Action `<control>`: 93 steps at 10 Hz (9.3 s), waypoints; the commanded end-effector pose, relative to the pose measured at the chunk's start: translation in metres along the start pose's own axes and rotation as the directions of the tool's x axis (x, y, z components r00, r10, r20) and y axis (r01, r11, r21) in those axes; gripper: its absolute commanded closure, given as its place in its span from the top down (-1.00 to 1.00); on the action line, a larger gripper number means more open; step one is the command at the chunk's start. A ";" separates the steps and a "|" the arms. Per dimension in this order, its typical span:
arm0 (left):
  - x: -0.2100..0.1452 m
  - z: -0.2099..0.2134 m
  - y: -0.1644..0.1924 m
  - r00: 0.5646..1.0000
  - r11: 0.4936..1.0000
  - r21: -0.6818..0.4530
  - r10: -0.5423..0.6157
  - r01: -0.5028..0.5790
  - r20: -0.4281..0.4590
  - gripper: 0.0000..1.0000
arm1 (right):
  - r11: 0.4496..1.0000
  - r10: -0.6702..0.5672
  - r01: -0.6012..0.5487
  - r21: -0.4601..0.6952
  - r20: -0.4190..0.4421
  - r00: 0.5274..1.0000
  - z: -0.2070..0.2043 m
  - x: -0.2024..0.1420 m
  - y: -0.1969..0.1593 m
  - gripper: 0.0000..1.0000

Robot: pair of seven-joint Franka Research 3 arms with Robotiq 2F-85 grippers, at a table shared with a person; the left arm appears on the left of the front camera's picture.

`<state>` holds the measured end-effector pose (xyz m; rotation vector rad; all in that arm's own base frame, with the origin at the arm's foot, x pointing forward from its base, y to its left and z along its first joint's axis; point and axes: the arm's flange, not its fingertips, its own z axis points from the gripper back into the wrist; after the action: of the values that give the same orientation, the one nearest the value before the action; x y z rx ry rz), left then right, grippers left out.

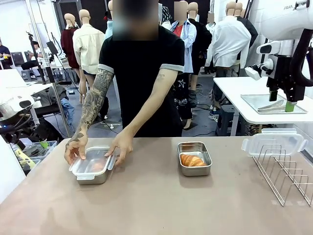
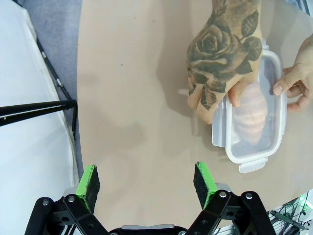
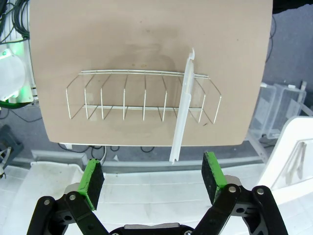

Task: Place the bread in airtight containers.
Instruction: Pick up one Airtight Container lid and hand it to the human, then release when the human grabs the Airtight Container lid.

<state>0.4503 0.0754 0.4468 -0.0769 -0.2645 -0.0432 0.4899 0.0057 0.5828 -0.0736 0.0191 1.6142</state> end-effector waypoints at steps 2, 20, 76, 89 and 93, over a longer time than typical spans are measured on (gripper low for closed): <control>-0.002 0.001 0.001 1.000 1.000 0.014 0.012 -0.012 0.002 1.00 | 1.000 0.020 -0.020 0.008 -0.001 1.000 0.003 -0.001 0.000 1.00; -0.002 0.001 0.001 1.000 1.000 0.014 0.012 -0.012 0.002 1.00 | 1.000 0.020 -0.020 0.008 -0.001 1.000 0.003 -0.001 0.000 1.00; -0.002 0.001 0.001 1.000 1.000 0.014 0.012 -0.012 0.002 1.00 | 0.995 -0.052 0.046 0.087 0.067 0.996 -0.152 -0.030 -0.097 0.21; -0.002 0.001 0.001 1.000 1.000 0.014 0.012 -0.012 0.002 1.00 | 0.994 -0.065 0.060 0.095 0.045 0.997 -0.152 -0.028 -0.092 -1.00; -0.002 0.001 0.001 1.000 1.000 0.014 0.012 -0.012 0.002 1.00 | 0.994 -0.067 0.062 0.094 0.046 0.997 -0.152 -0.029 -0.092 -1.00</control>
<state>0.4502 0.0754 0.4467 -0.0769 -0.2644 -0.0432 0.5884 -0.0272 0.4364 0.0370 0.0533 1.5486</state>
